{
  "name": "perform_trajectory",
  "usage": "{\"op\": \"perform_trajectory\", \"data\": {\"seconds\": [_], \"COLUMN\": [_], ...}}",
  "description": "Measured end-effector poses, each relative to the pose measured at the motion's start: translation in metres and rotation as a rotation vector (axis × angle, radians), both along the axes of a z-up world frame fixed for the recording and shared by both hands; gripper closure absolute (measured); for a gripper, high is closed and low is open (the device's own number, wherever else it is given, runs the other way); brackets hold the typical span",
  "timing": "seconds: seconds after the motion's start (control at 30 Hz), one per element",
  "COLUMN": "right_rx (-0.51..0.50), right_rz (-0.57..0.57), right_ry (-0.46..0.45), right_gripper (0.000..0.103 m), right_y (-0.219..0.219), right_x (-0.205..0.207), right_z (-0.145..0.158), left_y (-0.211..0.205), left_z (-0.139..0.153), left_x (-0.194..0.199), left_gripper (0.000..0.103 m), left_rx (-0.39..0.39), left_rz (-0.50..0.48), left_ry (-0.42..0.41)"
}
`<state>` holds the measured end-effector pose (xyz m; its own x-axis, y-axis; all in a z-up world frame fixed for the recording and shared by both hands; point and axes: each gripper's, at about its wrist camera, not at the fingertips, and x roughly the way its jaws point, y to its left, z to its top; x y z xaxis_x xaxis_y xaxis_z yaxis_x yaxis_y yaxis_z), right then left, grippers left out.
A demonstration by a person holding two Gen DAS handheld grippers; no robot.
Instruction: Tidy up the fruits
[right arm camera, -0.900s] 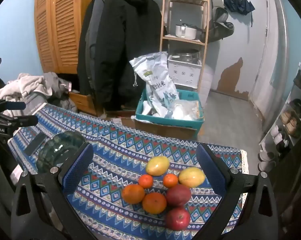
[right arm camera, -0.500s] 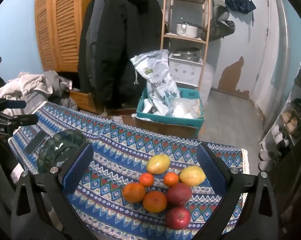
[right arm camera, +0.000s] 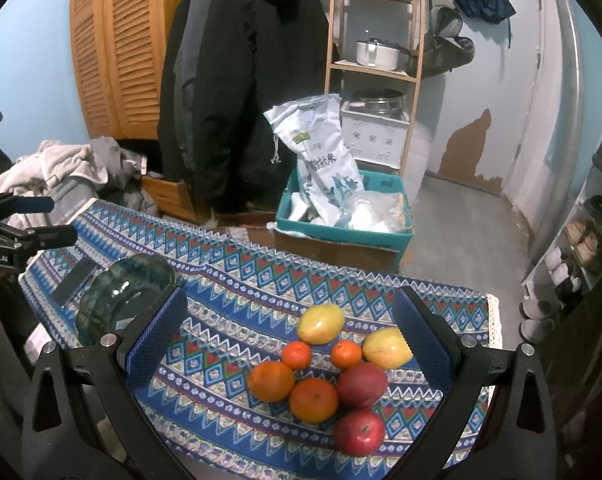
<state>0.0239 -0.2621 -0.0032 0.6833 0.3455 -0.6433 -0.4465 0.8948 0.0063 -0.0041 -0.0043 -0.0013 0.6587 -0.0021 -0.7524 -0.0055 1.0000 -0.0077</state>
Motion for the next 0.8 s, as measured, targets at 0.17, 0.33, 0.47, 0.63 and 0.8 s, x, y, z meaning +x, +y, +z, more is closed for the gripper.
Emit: {"op": "perform_trajectory", "data": {"seconds": [0.17, 0.33, 0.47, 0.63, 0.8], "right_rx": [0.000, 0.007, 0.011, 0.012, 0.000], "right_rz": [0.000, -0.006, -0.007, -0.009, -0.012], "right_ry": [0.000, 0.008, 0.019, 0.034, 0.035], "right_gripper": [0.003, 0.003, 0.003, 0.003, 0.003], "right_y": [0.000, -0.002, -0.005, -0.005, -0.002], "right_x": [0.000, 0.001, 0.002, 0.004, 0.006], "right_z": [-0.001, -0.003, -0.007, -0.009, -0.009], "left_y": [0.001, 0.000, 0.003, 0.009, 0.008], "left_z": [0.000, -0.001, -0.001, 0.000, 0.000], "left_x": [0.000, 0.005, 0.012, 0.012, 0.011], "left_gripper": [0.002, 0.002, 0.002, 0.002, 0.002], "left_rx": [-0.007, 0.002, 0.010, -0.022, -0.020], "left_rz": [0.000, 0.007, 0.026, 0.036, 0.025], "left_ry": [0.004, 0.006, 0.006, 0.002, 0.002]}}
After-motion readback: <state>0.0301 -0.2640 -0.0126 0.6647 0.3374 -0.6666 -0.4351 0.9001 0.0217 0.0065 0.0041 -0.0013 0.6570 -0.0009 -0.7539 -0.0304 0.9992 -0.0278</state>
